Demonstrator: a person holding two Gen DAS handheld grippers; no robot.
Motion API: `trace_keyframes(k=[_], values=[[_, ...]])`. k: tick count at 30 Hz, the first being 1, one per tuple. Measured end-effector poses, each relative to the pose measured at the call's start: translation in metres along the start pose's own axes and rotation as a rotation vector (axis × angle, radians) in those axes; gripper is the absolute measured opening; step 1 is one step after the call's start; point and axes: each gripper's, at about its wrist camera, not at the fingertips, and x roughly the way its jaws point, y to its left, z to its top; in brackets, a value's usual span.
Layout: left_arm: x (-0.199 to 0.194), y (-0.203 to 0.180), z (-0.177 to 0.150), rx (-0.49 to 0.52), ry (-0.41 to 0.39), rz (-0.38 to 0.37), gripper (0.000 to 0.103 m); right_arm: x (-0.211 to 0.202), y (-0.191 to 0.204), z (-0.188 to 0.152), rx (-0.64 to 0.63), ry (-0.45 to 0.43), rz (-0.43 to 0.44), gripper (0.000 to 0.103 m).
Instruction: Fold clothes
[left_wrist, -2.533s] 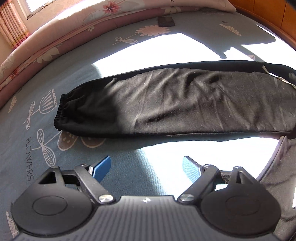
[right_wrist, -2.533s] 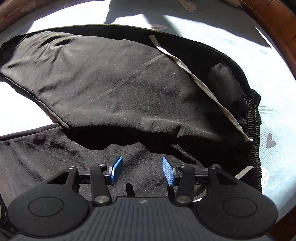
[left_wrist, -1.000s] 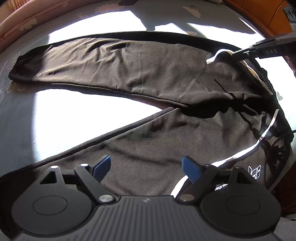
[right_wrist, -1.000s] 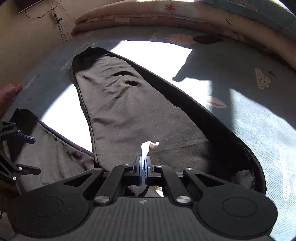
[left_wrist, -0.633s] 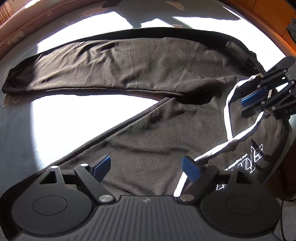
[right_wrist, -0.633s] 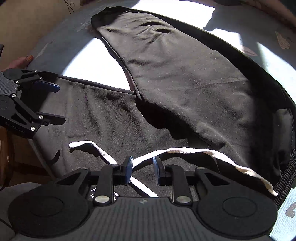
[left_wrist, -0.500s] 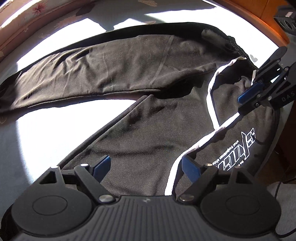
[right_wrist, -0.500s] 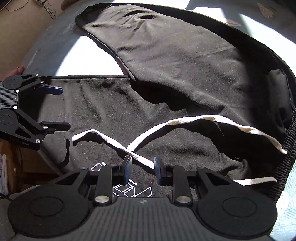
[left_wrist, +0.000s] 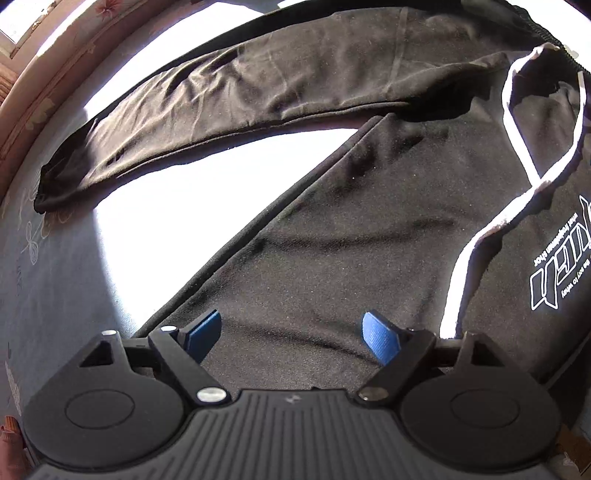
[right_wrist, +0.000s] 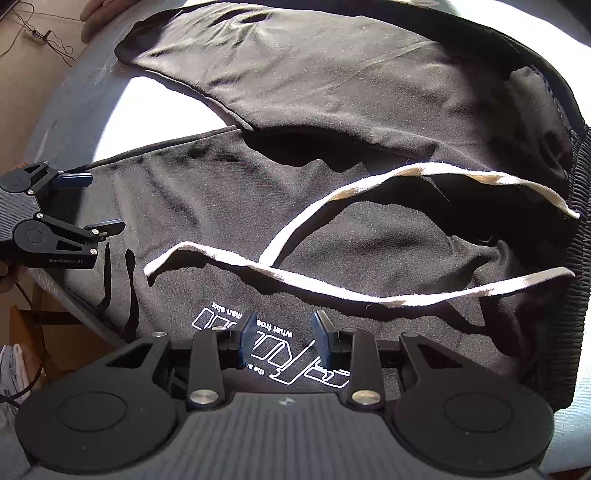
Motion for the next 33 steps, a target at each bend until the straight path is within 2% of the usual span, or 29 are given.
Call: trace_keyframes(k=[3, 5, 8, 10, 13, 16, 18, 20, 21, 22, 23, 24, 27, 31, 33], values=[[-0.008, -0.003, 0.006, 0.006, -0.016, -0.023, 0.084, 0.006, 0.007, 0.003, -0.007, -0.01, 0.037, 0.037], [-0.01, -0.01, 0.01, 0.006, -0.028, -0.024, 0.085, 0.014, 0.023, 0.008, -0.057, -0.015, 0.083, 0.037], [-0.01, -0.014, 0.008, -0.036, -0.02, -0.008, 0.085, 0.026, 0.058, 0.015, -0.207, -0.03, 0.113, 0.037], [-0.008, -0.009, 0.003, -0.076, 0.007, 0.001, 0.085, 0.035, 0.084, 0.02, -0.334, -0.06, 0.102, 0.037], [-0.007, 0.002, -0.005, -0.125, 0.041, -0.008, 0.085, 0.057, 0.123, 0.023, -0.599, -0.081, 0.033, 0.037], [-0.01, 0.016, -0.013, -0.139, 0.045, -0.029, 0.085, 0.081, 0.154, 0.01, -0.961, -0.081, -0.124, 0.037], [-0.01, 0.025, -0.017, -0.143, 0.045, -0.043, 0.085, 0.097, 0.168, -0.006, -1.226, -0.05, -0.215, 0.037], [-0.01, 0.035, -0.025, -0.16, 0.037, -0.057, 0.085, 0.103, 0.174, -0.012, -1.343, -0.036, -0.224, 0.034], [-0.011, 0.04, -0.028, -0.168, 0.033, -0.064, 0.085, 0.105, 0.177, -0.011, -1.356, -0.027, -0.22, 0.031], [-0.011, 0.045, -0.032, -0.179, 0.029, -0.068, 0.085, 0.104, 0.182, -0.004, -1.326, -0.023, -0.213, 0.019], [-0.013, 0.05, -0.036, -0.193, 0.024, -0.068, 0.085, 0.104, 0.186, 0.003, -1.291, -0.019, -0.206, 0.013], [-0.014, 0.055, -0.041, -0.205, 0.018, -0.069, 0.085, 0.102, 0.19, 0.012, -1.232, -0.014, -0.194, 0.011], [-0.019, 0.068, -0.056, -0.24, 0.004, -0.071, 0.085, 0.093, 0.203, 0.041, -1.034, 0.009, -0.135, 0.012], [-0.023, 0.081, -0.073, -0.265, 0.009, -0.068, 0.085, 0.09, 0.22, 0.057, -0.862, 0.078, -0.055, 0.012], [-0.025, 0.087, -0.08, -0.275, 0.004, -0.065, 0.085, 0.093, 0.224, 0.059, -0.807, 0.122, -0.043, 0.012]])
